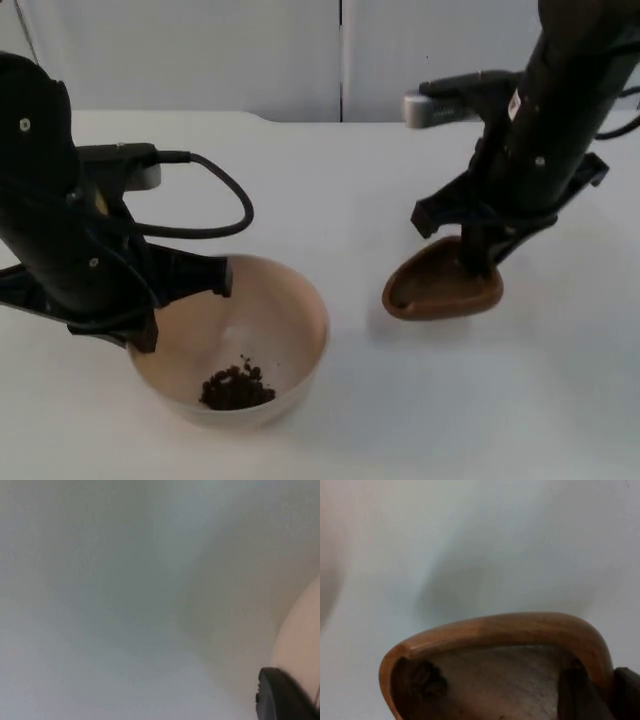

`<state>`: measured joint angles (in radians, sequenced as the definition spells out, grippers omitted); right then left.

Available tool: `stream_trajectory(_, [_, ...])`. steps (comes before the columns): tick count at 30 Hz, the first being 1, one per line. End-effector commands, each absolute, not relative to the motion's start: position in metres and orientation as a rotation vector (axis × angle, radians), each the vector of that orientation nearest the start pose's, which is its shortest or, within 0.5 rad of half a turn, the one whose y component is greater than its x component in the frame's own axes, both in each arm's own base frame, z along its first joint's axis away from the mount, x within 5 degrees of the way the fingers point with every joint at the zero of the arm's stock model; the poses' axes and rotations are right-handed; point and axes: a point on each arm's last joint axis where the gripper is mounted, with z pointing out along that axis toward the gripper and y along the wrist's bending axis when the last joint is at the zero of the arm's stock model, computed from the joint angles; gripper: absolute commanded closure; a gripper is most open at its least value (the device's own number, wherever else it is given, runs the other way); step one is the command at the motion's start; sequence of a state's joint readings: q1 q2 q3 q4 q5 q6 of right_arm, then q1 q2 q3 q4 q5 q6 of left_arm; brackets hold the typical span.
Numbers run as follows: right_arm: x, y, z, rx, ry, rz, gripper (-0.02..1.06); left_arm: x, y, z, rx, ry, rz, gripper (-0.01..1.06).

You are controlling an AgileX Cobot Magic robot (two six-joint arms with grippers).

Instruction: Pick up the bowl with the left hand and pour the coffee beans from the cup into the bowl with the right hand.

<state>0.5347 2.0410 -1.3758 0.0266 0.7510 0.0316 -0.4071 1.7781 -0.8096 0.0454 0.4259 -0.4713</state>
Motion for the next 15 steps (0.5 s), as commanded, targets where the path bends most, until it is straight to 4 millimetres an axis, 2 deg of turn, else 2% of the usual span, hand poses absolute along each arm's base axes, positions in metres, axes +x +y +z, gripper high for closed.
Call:
stream_trajectory(1, [0.348,0.206,0.149,-0.68,2.811,0.137,1.04,0.275,-0.115,0.125,-0.058,2.873,-0.148,1.05])
stream_trajectory(8, [0.339,0.201,0.13,-0.638,2.799,0.145,1.04,0.279,-0.103,0.124,-0.12,2.874,-0.137,1.05])
stream_trajectory(15, [0.334,0.198,0.121,-0.624,2.801,0.148,1.04,0.28,-0.103,0.125,-0.113,2.865,-0.139,1.05])
